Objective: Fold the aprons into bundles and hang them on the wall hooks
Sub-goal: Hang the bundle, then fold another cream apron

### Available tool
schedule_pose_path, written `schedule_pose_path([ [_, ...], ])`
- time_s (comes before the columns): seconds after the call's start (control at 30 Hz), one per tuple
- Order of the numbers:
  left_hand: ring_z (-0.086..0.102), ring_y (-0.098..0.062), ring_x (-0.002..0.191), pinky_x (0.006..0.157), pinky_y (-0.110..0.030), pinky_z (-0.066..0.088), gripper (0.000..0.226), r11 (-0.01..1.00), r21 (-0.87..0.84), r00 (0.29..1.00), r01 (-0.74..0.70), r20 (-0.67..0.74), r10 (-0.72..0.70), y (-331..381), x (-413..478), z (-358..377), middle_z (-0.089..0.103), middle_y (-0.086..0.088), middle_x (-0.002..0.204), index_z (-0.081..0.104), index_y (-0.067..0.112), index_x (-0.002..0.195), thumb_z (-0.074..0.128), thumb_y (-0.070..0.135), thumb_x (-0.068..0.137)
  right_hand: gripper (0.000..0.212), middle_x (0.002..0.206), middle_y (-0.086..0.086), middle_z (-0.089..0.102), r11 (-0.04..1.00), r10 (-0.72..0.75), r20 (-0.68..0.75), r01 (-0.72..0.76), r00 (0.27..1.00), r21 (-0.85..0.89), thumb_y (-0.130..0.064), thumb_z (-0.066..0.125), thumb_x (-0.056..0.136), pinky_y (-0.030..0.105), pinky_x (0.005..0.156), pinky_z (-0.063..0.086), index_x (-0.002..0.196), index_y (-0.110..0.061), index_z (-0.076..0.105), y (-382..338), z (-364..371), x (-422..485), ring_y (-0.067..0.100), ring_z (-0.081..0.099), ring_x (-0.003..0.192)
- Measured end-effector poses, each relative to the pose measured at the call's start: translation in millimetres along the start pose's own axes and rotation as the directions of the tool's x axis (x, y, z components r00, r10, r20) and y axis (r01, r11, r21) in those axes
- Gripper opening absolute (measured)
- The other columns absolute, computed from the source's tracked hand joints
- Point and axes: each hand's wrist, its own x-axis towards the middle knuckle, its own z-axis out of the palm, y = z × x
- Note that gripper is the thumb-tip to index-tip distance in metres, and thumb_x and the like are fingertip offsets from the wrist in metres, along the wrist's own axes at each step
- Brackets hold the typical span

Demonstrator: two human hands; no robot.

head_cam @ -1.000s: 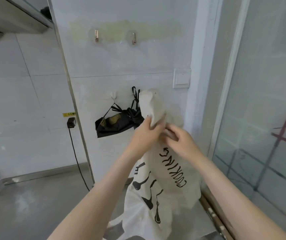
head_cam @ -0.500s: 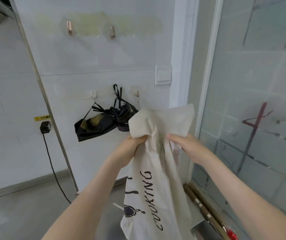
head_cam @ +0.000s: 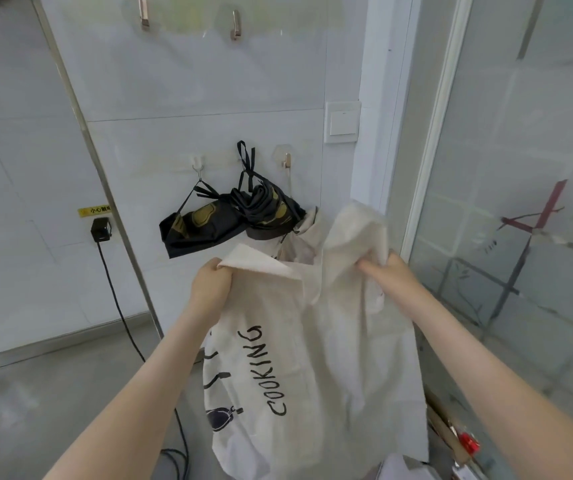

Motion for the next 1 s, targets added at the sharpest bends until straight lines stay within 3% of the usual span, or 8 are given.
schedule_pose_path([
  [0.2,0.052,-0.023,0.078,0.062,-0.03,0.037,0.037,0.994,-0.042,0.943,-0.101,0.315,0.109,27.2,-21.2,23.7,0.058,-0.007,0.082,0.057,0.022,0.084,0.032,-0.005,0.088,0.12,0.121,-0.016,0.046,0.975,0.118,0.465,-0.013,0.877,-0.223,-0.035,0.085,0.065,0.028,0.087,0.047,0.143,-0.053,-0.004,7.2,55.2,-31.8,0.011,0.052,0.11],
  [0.27,0.049,-0.023,0.077,0.064,-0.035,0.034,0.035,0.986,-0.053,0.883,-0.155,0.44,0.163,32.2,-33.0,28.6,0.056,-0.011,0.083,0.056,0.023,0.082,0.033,-0.004,0.084,0.105,0.113,-0.018,0.058,0.963,0.067,0.451,0.06,0.89,-0.262,-0.036,0.085,0.063,0.024,0.081,0.049,0.137,-0.052,0.012,10.7,77.7,-38.9,0.01,0.059,0.105],
  [0.4,0.059,-0.019,0.084,0.071,-0.029,0.046,0.038,0.975,-0.158,0.748,-0.157,0.625,0.222,32.8,-48.8,14.3,0.064,-0.008,0.092,0.056,0.017,0.093,0.039,-0.004,0.066,0.022,0.094,-0.003,0.068,0.933,0.035,0.347,0.093,0.937,-0.347,-0.032,0.072,0.082,0.028,0.077,0.049,0.099,-0.021,0.064,3.5,90.1,-43.8,0.015,0.062,0.091],
  [0.53,0.062,-0.023,0.093,0.07,-0.031,0.055,0.05,0.924,-0.382,0.814,0.031,0.546,0.199,16.2,-45.2,-11.4,0.059,-0.01,0.12,0.057,0.012,0.108,0.037,-0.014,0.071,0.021,0.087,0.008,0.068,0.944,-0.001,0.383,0.128,0.924,-0.305,-0.022,0.059,0.086,0.035,0.064,0.046,0.098,-0.007,0.067,-2.6,81.6,-45.8,0.022,0.062,0.075],
  [0.6,0.065,-0.023,0.085,0.061,-0.029,0.057,0.061,0.986,-0.169,0.873,0.004,0.482,0.079,7.2,-42.0,-22.3,0.05,-0.009,0.133,0.053,0.024,0.122,0.036,-0.018,0.082,0.014,0.082,0.009,0.064,0.953,0.01,0.431,0.122,0.902,-0.278,-0.005,0.057,0.087,0.031,0.063,0.042,0.096,-0.007,0.067,-8.4,76.6,-45.6,0.018,0.055,0.07],
  [0.67,0.067,-0.023,0.087,0.062,-0.027,0.056,0.068,0.997,0.079,0.799,-0.022,0.6,-0.03,-3.5,-40.0,-30.9,0.046,-0.003,0.135,0.047,0.035,0.132,0.039,-0.014,0.085,0.019,0.073,0.01,0.062,0.937,0.007,0.463,0.156,0.886,-0.312,0.004,0.052,0.087,0.028,0.056,0.043,0.095,-0.003,0.067,-15.5,74.4,-43.2,0.017,0.053,0.06],
  [0.8,0.06,-0.017,0.087,0.067,-0.026,0.055,0.051,0.952,0.307,0.539,-0.004,0.802,-0.257,-1.4,-53.5,-29.3,0.056,-0.005,0.105,0.048,0.023,0.126,0.055,-0.004,0.084,0.027,0.079,-0.007,0.066,0.919,-0.084,0.479,0.254,0.874,-0.303,0.004,0.047,0.09,0.007,0.062,0.045,0.086,-0.014,0.066,-24.0,74.5,-42.9,-0.005,0.06,0.068],
  [1.0,0.045,-0.013,0.056,0.053,-0.021,0.04,0.008,0.928,0.332,0.711,-0.171,0.693,-0.117,-2.3,-57.1,-15.1,0.049,0.002,0.065,0.065,0.012,0.093,0.061,0.01,0.087,0.028,0.061,-0.013,0.059,0.945,-0.075,0.412,0.197,0.908,-0.263,-0.002,0.049,0.09,0.007,0.048,0.034,0.079,-0.027,0.059,-20.6,68.8,-40.6,-0.006,0.051,0.05],
])
